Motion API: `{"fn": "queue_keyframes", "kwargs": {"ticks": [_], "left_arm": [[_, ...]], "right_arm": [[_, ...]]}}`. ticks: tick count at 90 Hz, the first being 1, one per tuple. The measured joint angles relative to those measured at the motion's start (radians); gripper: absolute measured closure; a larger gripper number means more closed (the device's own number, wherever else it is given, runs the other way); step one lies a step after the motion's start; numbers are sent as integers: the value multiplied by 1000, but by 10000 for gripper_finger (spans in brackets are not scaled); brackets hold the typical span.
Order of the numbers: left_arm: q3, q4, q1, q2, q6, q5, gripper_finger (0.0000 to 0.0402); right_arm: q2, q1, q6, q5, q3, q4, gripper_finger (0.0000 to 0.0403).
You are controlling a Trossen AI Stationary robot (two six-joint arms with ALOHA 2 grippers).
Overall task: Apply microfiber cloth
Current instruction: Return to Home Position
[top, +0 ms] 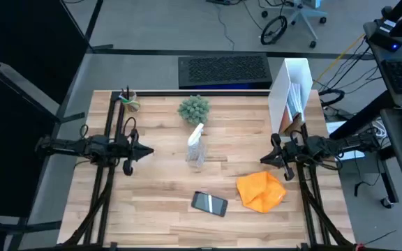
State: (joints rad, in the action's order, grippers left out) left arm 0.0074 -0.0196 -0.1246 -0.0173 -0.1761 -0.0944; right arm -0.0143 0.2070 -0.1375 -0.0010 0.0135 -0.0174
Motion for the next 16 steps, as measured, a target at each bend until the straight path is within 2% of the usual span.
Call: {"fn": "queue_keyframes", "kwargs": {"ticks": [16], "left_arm": [[0,0,0,0,0,0,402]], "right_arm": [[0,0,0,0,0,0,395]]}}
